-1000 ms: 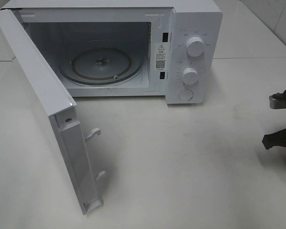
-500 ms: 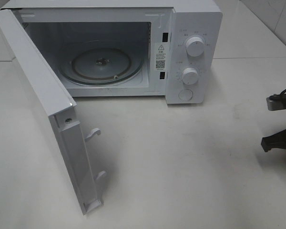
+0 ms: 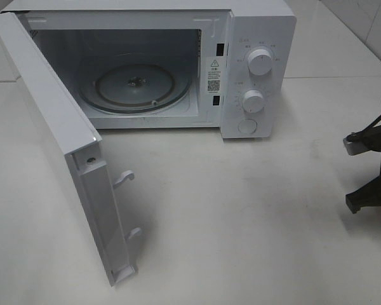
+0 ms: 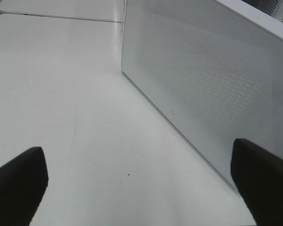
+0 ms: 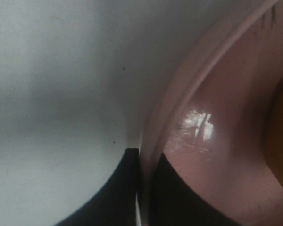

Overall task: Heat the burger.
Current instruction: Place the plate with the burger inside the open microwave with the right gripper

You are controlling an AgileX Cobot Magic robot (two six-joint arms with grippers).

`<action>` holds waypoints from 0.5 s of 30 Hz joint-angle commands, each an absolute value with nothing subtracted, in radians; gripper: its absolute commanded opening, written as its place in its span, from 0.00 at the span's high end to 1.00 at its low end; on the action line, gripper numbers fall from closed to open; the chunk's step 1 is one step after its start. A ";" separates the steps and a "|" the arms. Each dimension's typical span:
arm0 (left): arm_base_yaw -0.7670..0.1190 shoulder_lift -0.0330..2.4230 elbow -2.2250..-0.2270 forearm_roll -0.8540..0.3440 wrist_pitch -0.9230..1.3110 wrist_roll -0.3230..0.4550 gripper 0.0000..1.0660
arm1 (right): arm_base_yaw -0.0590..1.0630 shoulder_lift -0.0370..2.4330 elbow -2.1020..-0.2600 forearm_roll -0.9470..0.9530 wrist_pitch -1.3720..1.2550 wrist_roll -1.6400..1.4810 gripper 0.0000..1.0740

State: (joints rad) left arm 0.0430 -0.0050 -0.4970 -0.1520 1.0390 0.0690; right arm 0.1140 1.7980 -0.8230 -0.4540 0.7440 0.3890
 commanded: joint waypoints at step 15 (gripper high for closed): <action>0.043 -0.025 -0.495 -0.157 1.035 0.065 0.08 | 0.248 1.777 -0.811 -0.664 0.848 0.526 1.00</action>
